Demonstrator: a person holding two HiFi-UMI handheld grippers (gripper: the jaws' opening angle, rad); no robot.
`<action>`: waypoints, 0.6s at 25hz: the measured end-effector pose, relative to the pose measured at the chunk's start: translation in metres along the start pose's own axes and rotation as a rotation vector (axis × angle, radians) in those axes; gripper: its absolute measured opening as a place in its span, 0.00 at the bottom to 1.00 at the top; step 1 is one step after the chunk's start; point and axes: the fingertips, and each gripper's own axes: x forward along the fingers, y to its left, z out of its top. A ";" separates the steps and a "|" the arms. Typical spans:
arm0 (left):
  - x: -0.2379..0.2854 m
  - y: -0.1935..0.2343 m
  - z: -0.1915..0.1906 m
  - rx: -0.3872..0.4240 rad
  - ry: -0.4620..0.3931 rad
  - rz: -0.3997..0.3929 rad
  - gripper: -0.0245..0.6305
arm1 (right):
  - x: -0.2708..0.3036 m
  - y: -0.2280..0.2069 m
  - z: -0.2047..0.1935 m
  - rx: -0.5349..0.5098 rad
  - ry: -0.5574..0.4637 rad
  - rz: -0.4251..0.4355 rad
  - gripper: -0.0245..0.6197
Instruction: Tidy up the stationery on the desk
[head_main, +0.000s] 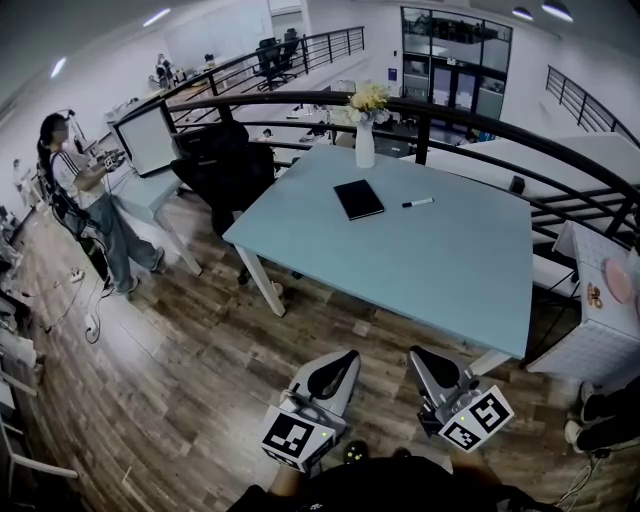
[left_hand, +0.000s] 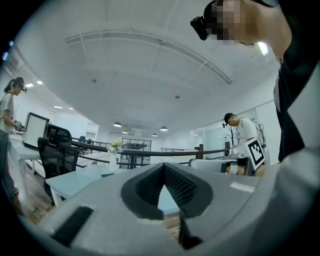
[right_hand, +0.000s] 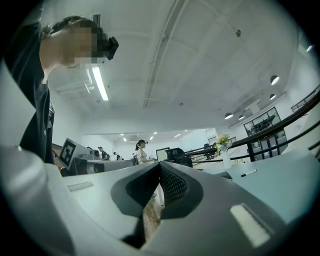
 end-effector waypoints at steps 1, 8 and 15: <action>-0.002 0.006 0.000 0.000 0.000 0.001 0.02 | 0.006 0.002 -0.002 -0.001 0.002 0.003 0.05; -0.016 0.042 -0.006 -0.005 0.005 0.012 0.02 | 0.037 0.012 -0.015 0.000 0.007 -0.002 0.05; -0.021 0.055 -0.018 -0.015 0.036 -0.014 0.02 | 0.044 0.016 -0.022 -0.015 0.012 -0.036 0.05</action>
